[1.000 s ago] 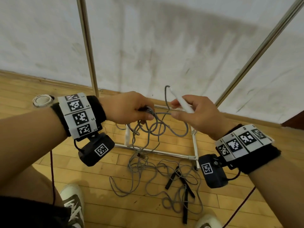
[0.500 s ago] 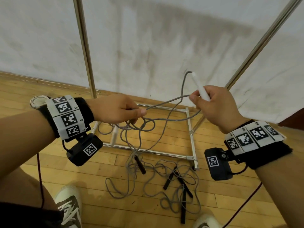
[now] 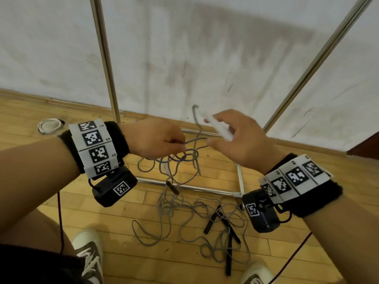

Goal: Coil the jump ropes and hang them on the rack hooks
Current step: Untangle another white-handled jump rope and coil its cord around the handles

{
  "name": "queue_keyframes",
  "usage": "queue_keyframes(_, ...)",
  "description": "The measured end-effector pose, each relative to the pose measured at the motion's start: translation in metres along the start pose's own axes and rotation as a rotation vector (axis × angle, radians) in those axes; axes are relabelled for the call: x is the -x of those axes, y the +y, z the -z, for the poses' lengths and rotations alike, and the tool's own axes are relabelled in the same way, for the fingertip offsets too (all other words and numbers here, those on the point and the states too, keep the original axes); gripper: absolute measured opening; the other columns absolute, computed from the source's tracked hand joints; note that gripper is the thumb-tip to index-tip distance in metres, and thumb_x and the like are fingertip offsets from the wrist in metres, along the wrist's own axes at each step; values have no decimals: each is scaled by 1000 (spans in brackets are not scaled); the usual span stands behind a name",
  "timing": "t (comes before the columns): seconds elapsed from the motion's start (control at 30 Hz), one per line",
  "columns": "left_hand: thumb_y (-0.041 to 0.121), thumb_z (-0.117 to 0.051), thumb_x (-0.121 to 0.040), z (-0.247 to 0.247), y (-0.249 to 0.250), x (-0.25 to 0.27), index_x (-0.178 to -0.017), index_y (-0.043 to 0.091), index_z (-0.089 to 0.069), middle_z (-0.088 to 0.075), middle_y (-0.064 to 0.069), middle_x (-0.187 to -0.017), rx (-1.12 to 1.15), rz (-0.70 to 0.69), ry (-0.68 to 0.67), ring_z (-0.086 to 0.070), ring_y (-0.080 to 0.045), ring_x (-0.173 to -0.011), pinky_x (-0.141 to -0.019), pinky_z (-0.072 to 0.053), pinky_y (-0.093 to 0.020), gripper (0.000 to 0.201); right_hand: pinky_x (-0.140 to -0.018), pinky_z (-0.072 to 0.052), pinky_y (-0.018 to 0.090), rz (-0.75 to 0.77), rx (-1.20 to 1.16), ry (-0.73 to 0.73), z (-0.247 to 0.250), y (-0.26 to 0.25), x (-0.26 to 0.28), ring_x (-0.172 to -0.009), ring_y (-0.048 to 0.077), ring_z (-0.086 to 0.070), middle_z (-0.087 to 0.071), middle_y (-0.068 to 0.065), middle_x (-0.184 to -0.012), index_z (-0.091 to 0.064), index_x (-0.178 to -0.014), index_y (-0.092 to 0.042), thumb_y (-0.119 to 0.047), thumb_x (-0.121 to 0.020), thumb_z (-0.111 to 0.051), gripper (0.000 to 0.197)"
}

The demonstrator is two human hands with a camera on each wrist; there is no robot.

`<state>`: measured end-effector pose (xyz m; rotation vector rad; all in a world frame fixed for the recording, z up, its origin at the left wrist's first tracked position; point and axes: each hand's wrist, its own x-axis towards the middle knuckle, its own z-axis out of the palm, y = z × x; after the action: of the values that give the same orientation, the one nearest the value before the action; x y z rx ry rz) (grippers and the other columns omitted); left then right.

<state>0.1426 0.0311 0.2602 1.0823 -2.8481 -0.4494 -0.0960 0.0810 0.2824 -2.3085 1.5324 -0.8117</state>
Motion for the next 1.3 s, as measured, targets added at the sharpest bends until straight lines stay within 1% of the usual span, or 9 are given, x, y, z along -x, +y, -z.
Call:
queue_keyframes(0.13,58,-34,-94,3,11,-2,-74,26,-55,-57,3,-74,114,-59,45,-55,-15,-67,-62,-46,-32,43,-56,-34,10,-1,-47,-145,-18,-15,2,-68,-7,-55,-60,-26,-69,-61,-95,-49,-29,-90,-68,21)
queue_keyframes(0.27,56,-49,-92,7,-4,5,-68,26,-56,-59,3,-74,209,-12,33,-56,-19,-63,-61,-49,-34,39,-51,-36,16,-93,-35,-43,-4,-5,-7,-55,1,-52,-65,-6,-66,-63,-75,-27,-38,-90,-66,19)
queue_keyframes(0.37,52,-57,-93,3,-22,11,-77,21,-68,-68,-3,-75,137,99,-130,-61,-24,-65,-65,-52,-43,36,-55,-39,21,-196,-107,221,20,13,-15,-51,-3,-52,-65,-9,-59,-64,-70,-23,-37,-91,-64,25)
queue_keyframes(0.53,41,-56,-98,-2,-35,13,-85,29,-70,-68,10,-75,88,137,-97,-62,-7,-70,-65,-47,-29,23,-63,-45,26,-376,-62,252,29,41,-10,-67,3,-59,-67,-12,-77,-69,-89,-23,-29,-88,-67,6)
queue_keyframes(0.67,37,-43,-102,-5,-29,8,-77,26,-54,-57,7,-70,74,117,-24,-52,-9,-62,-61,-38,-28,30,-80,-47,21,-240,-40,138,15,27,-5,-96,8,-58,-64,-7,-113,-67,-109,-30,-11,-78,-69,36)
queue_keyframes(0.77,39,-36,-104,-4,-19,1,-78,28,-47,-53,5,-70,123,92,24,-48,-13,-62,-61,-38,-29,30,-68,-37,5,-113,-112,36,-1,4,-4,-90,-4,-55,-62,-13,-107,-67,-108,-32,-21,-80,-74,31)
queue_keyframes(0.87,48,-32,-102,1,-8,-2,-77,34,-45,-52,8,-67,173,27,81,-48,-8,-60,-56,-35,-22,31,-65,-39,14,-140,-80,-86,-17,-12,-4,-81,1,-57,-62,-16,-93,-67,-110,-30,-38,-86,-70,26)
queue_keyframes(1.0,69,-30,-90,5,-2,1,-74,34,-46,-52,7,-66,191,-8,73,-47,-9,-58,-55,-39,-24,41,-52,-36,13,-122,-59,-81,-17,-13,-7,-58,1,-55,-63,-9,-68,-61,-80,-32,-36,-92,-64,13)
queue_keyframes(1.3,38,-66,-92,-4,-44,20,-75,17,-58,-58,2,-74,5,174,-161,-46,-9,-60,-56,-36,-19,29,-61,-46,30,-227,-43,189,17,23,-8,-70,19,-63,-65,-2,-71,-63,-78,-23,-31,-91,-64,16)
